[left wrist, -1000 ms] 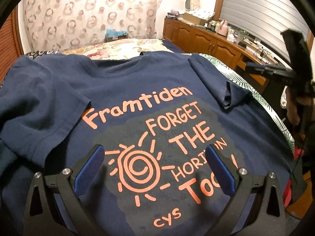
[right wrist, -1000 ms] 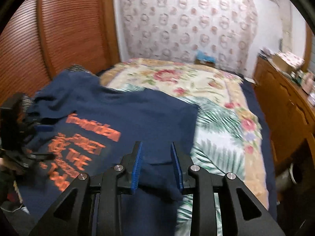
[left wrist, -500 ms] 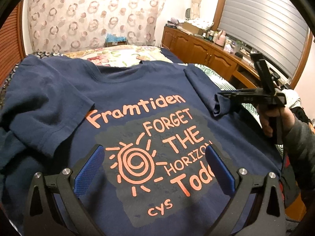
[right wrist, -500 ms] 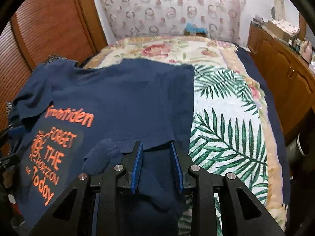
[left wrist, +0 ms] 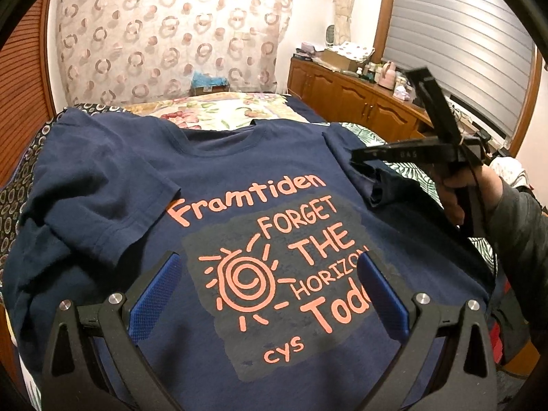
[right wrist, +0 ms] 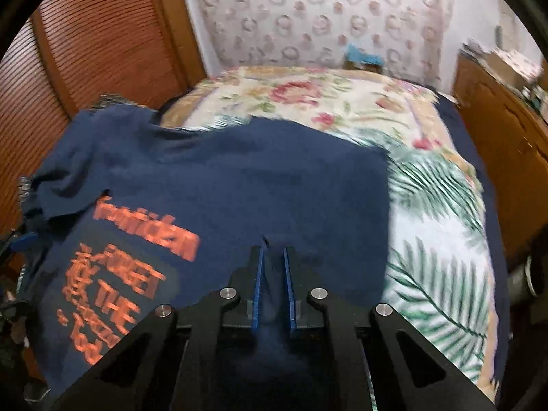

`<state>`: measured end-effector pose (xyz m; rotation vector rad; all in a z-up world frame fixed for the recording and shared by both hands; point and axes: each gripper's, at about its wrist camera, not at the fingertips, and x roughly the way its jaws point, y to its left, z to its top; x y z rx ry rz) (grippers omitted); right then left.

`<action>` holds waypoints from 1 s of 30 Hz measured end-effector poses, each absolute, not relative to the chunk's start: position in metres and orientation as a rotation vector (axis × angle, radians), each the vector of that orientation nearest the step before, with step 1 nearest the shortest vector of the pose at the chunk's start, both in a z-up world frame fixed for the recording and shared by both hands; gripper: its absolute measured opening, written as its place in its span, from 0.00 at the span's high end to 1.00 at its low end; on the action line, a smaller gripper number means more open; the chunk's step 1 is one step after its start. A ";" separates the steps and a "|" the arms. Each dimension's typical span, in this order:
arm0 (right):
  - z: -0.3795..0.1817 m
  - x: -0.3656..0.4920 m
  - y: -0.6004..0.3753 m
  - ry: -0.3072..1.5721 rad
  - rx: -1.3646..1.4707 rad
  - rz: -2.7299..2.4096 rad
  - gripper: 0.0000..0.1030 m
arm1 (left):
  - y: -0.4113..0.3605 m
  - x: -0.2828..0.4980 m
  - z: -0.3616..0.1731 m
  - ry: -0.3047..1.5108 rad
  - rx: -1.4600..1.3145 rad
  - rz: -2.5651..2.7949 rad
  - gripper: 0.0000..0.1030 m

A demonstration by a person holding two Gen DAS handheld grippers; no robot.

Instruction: Fold small clothes

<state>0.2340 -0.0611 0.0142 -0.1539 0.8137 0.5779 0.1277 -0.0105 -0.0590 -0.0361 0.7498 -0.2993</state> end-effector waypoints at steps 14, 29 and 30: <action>0.026 0.230 -0.062 0.714 -0.187 0.551 0.66 | -0.003 0.125 -0.069 0.768 -0.072 -0.300 0.01; -0.036 0.242 -0.114 0.847 -0.269 0.444 0.66 | -0.026 0.126 -0.073 0.786 -0.032 -0.337 0.01; -0.038 0.242 -0.112 0.847 -0.276 0.447 0.66 | -0.026 0.126 -0.073 0.788 -0.031 -0.336 0.01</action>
